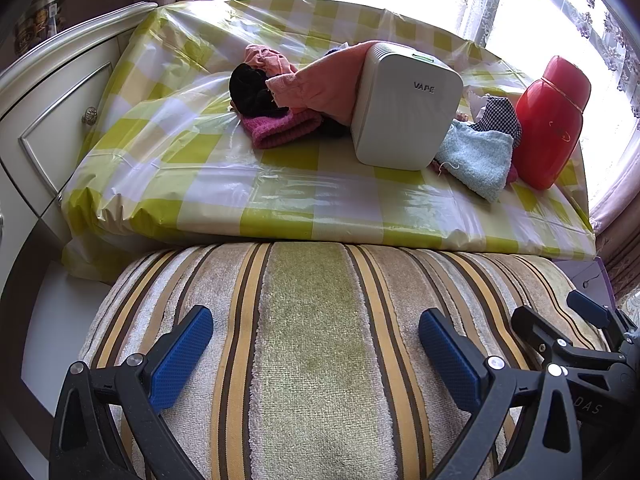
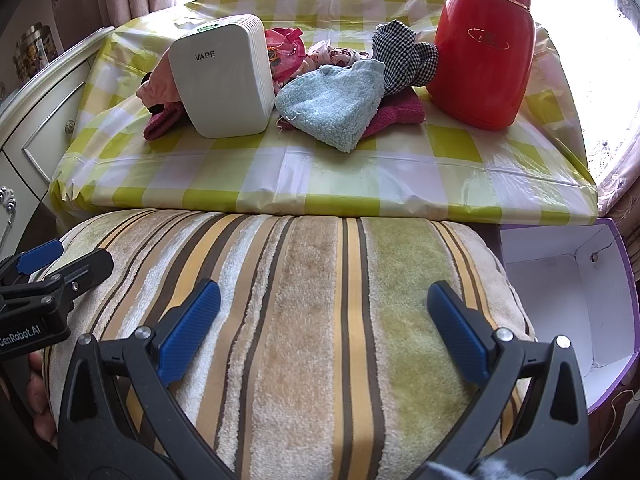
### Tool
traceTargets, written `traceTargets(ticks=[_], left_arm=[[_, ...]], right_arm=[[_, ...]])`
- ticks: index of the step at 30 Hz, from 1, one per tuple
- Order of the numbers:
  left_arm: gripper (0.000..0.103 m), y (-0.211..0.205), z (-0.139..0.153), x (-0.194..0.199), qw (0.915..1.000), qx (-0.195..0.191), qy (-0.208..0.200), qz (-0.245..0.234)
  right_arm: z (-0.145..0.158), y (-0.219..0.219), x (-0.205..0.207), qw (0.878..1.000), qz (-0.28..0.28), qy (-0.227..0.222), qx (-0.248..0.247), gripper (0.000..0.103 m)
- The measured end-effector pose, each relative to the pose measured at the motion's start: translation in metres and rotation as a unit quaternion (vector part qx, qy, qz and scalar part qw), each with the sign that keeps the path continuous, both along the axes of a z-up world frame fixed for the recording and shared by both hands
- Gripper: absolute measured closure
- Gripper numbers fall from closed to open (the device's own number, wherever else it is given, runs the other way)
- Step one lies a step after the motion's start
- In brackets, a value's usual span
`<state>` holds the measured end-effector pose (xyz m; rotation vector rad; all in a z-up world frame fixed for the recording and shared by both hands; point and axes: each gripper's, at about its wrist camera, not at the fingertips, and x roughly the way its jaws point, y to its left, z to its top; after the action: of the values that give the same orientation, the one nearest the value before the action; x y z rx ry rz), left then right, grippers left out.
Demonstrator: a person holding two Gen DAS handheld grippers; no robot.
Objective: Organize soft objects
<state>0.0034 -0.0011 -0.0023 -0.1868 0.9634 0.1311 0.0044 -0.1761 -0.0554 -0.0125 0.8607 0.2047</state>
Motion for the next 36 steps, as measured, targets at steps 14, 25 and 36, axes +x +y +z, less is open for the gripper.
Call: traceTargets(ticks=[14,25,36], left_arm=[[0.0,0.0,0.0,0.0,1.0,0.0,0.0,0.0],[0.0,0.001,0.004,-0.002,1.0,-0.003,-0.009,0.002],[0.014,0.031,0.023,0.021,0.9972,-0.058,-0.042,0.019]], right_arm=[[0.0,0.001,0.0,1.0,0.0,-0.001,0.0,0.0],[0.0,-0.003,0.003,1.0,0.016,0.016,0.013,0.0],[0.005,-0.008,0.025,0.999,0.021,0.02,0.023,0.0]])
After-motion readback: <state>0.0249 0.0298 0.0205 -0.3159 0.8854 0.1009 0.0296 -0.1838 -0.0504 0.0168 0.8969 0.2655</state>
